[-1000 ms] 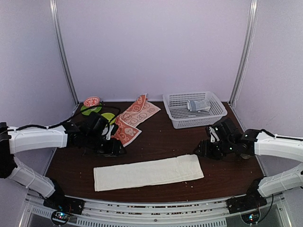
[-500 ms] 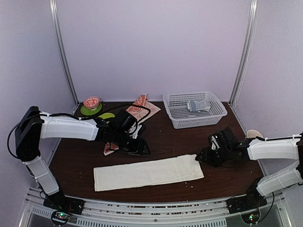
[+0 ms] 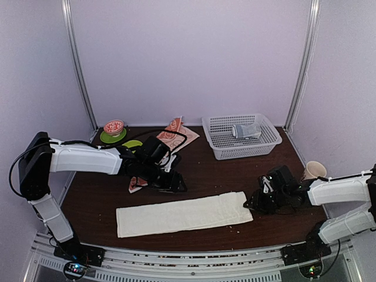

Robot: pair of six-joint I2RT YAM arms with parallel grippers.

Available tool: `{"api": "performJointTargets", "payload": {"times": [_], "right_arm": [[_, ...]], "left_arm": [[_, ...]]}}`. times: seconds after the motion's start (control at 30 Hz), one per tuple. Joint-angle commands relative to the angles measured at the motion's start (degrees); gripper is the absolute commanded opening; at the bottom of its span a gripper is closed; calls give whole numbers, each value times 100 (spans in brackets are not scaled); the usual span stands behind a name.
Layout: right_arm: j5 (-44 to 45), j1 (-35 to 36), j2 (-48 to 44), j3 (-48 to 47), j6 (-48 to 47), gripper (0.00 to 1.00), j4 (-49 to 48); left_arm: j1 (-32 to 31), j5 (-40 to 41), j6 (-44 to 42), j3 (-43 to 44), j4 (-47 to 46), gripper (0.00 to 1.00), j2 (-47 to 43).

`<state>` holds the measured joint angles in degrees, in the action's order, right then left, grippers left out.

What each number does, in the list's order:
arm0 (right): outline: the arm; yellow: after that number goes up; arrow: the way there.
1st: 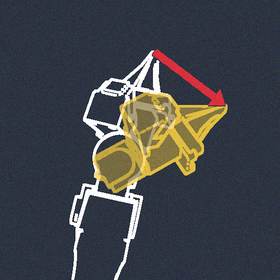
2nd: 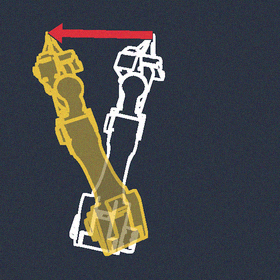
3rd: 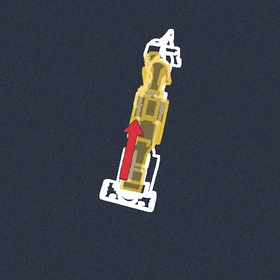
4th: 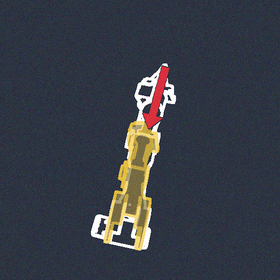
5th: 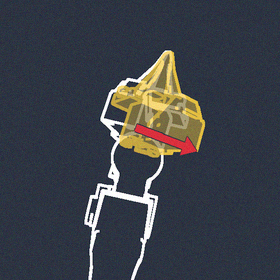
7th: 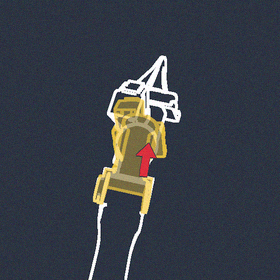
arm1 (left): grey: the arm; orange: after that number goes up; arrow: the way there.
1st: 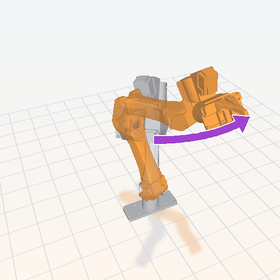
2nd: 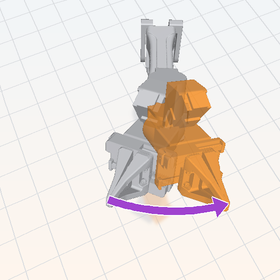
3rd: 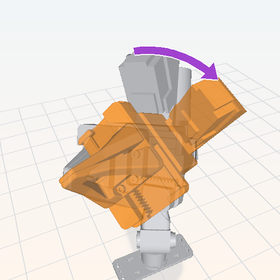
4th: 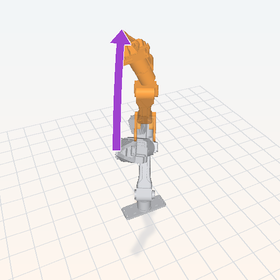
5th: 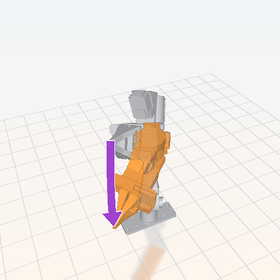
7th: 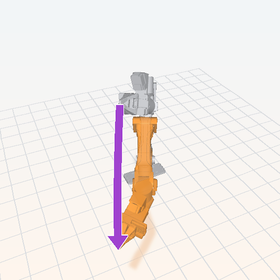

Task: Roll the towels
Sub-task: Move the towel to the center of the board, then adjust the towel at the center of the board.

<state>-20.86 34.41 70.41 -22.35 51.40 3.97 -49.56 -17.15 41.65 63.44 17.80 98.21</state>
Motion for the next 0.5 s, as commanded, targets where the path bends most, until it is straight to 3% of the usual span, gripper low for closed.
{"api": "performJointTargets", "payload": {"times": [0.0,0.27,0.47], "right_arm": [[-29,39,-90,65,39,27,-178],[-76,74,-43,82,81,16,-313],[-102,83,-142,61,104,0,-222]], "left_arm": [[16,-79,21,2,-210,48,-39],[17,-80,80,-119,-265,47,-39],[17,-89,107,-149,-260,45,-39]]}}
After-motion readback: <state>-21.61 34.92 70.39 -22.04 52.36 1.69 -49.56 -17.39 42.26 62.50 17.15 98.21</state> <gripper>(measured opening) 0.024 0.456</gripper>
